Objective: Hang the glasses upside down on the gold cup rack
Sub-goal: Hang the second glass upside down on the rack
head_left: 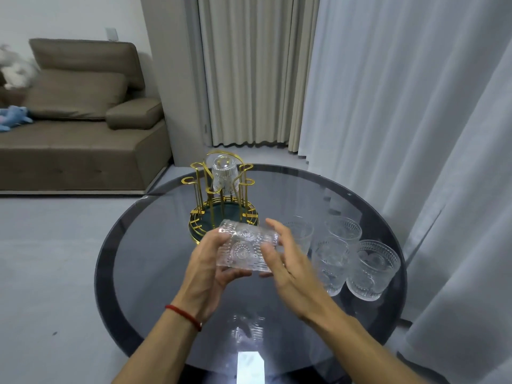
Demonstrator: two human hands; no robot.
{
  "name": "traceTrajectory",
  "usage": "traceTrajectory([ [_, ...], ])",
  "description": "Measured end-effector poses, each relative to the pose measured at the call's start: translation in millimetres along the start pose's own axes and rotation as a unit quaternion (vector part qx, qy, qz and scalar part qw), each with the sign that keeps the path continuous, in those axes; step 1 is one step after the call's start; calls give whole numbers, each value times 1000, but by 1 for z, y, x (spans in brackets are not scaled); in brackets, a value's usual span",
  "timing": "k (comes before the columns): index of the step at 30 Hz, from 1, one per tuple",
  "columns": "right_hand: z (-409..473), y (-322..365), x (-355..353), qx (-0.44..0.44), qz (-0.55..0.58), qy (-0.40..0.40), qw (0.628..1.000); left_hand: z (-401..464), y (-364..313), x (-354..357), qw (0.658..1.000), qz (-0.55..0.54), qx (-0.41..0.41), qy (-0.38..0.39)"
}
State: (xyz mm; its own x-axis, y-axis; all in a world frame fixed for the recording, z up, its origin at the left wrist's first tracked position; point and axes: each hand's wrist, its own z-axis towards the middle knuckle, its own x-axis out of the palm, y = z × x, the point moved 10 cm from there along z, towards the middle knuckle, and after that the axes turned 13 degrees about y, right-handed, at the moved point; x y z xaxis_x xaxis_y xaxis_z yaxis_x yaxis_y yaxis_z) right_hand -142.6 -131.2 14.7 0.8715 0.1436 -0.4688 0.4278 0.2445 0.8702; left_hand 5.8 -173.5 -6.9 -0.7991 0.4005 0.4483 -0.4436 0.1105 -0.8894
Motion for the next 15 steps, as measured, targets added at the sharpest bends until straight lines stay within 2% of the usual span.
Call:
traceTrajectory([
  [3,3,-4,-15,15,44,-56,997,6,3,-2,1000,21,5,22],
  [5,2,-7,-26,26,61,-93,993,9,3,-21,990,134,10,-40],
  [6,1,-7,-34,30,61,-115,991,9,1,-34,968,234,15,-89],
  [7,1,-6,-42,31,60,-137,988,8,-4,-44,922,363,26,-130],
  [9,1,-2,-61,19,56,-172,983,17,6,-51,786,603,0,-134],
  [10,2,1,-71,11,52,-185,981,24,19,-56,736,666,-25,-117],
  [11,4,6,-81,5,43,-196,980,30,30,-60,708,698,-46,-101],
  [12,8,11,-90,1,30,-207,978,35,38,-63,695,711,-59,-88],
  [15,30,22,-118,-8,28,-230,973,44,52,-65,678,729,-64,-70],
])
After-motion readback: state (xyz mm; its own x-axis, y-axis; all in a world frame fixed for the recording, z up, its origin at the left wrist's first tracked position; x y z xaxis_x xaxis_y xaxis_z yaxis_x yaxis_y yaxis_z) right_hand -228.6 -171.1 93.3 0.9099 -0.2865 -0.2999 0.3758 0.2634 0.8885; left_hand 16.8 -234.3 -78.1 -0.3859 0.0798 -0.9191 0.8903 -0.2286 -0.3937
